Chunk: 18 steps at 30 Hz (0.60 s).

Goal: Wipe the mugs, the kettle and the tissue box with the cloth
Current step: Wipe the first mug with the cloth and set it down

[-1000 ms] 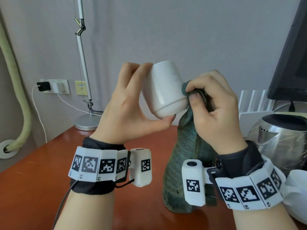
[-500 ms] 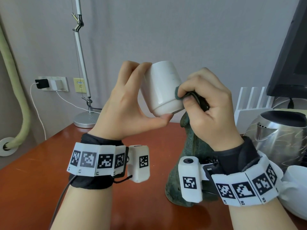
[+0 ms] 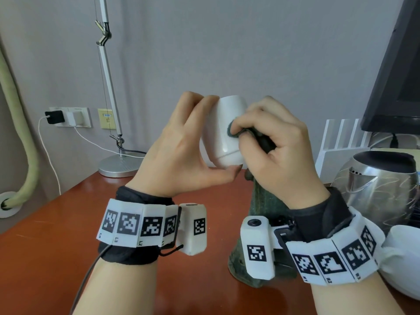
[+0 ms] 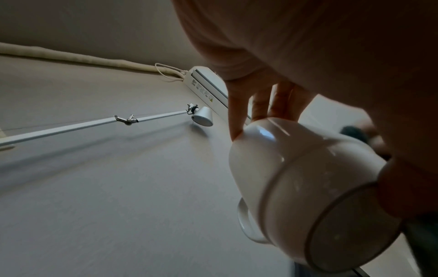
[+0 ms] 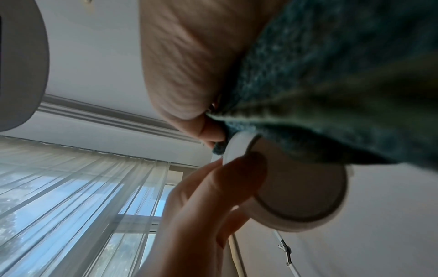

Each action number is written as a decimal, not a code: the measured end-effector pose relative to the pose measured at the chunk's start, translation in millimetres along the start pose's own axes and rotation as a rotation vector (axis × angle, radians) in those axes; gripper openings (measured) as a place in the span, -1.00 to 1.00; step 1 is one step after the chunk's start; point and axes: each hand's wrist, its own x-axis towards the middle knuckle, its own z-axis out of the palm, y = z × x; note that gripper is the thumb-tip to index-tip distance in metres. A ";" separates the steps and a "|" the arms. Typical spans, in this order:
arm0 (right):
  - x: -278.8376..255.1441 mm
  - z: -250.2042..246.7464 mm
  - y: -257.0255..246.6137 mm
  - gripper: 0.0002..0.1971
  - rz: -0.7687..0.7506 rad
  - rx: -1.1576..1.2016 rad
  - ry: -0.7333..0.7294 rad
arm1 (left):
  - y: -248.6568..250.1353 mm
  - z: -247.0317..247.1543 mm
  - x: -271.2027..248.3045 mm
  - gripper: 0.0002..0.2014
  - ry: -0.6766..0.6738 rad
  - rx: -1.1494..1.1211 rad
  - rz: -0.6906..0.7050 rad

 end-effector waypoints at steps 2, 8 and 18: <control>1.8 -0.7 1.0 -0.79 0.016 -0.024 0.033 | 5.6 5.9 1.1 -0.17 -0.033 -0.033 0.026; 4.4 -11.9 8.9 -0.79 0.135 -0.037 0.149 | 8.2 8.8 1.5 -0.16 -0.034 -0.031 0.049; 4.5 -8.4 6.3 -0.82 0.065 -0.023 0.043 | 9.0 8.0 1.6 -0.16 -0.062 -0.039 0.042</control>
